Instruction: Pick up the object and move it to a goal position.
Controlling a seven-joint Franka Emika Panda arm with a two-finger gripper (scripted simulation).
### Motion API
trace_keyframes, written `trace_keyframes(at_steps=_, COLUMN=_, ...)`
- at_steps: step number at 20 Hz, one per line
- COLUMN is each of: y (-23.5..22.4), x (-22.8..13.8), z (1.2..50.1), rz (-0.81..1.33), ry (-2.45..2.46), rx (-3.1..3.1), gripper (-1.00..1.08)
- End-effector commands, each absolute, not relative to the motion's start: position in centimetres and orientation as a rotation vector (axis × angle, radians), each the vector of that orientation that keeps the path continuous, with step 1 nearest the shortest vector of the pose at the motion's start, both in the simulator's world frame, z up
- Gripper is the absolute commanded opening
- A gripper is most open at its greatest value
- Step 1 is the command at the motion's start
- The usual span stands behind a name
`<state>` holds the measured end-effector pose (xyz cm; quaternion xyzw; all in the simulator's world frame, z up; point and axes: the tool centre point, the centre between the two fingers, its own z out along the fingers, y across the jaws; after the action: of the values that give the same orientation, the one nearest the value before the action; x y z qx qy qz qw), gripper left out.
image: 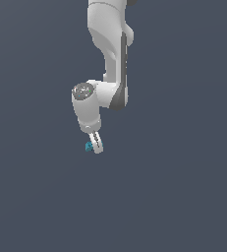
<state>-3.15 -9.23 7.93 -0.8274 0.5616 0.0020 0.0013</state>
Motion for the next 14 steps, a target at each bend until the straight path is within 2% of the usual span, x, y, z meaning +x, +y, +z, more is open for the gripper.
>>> trace_keyframes(at_steps=1, y=-9.55, x=-3.27, z=7.62, rz=0.003, ry=1.821, rx=-2.558, gripper=1.0)
trace_keyframes(at_steps=14, y=-9.95, x=-3.46, z=6.72, rz=0.001, ry=1.886, rx=-2.512, gripper=1.0)
